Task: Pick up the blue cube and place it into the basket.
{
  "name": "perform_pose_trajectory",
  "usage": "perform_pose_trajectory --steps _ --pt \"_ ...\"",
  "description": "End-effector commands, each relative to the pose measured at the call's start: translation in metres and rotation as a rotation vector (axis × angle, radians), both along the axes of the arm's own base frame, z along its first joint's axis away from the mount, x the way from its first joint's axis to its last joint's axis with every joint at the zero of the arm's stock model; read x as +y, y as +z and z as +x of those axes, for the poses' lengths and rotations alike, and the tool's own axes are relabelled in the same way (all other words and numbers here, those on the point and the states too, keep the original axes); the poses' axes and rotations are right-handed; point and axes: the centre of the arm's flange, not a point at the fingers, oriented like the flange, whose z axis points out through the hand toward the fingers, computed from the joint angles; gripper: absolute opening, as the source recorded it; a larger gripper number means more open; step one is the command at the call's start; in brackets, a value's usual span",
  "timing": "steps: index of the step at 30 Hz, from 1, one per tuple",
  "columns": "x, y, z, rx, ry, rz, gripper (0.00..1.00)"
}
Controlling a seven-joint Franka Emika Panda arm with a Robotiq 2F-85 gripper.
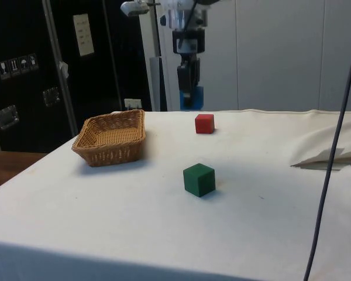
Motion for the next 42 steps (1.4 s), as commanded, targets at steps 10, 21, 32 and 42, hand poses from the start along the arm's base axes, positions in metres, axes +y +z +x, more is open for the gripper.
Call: perform_pose_trajectory --steps 10,21,32,42 --pt "0.009 0.006 0.024 0.004 -0.004 -0.011 0.00" --pt "0.020 0.005 0.054 -0.006 -0.027 -0.019 0.00" --pt "0.029 0.006 0.082 -0.023 -0.048 -0.028 0.00" --pt "0.036 0.008 0.107 -0.049 -0.058 -0.031 0.00"
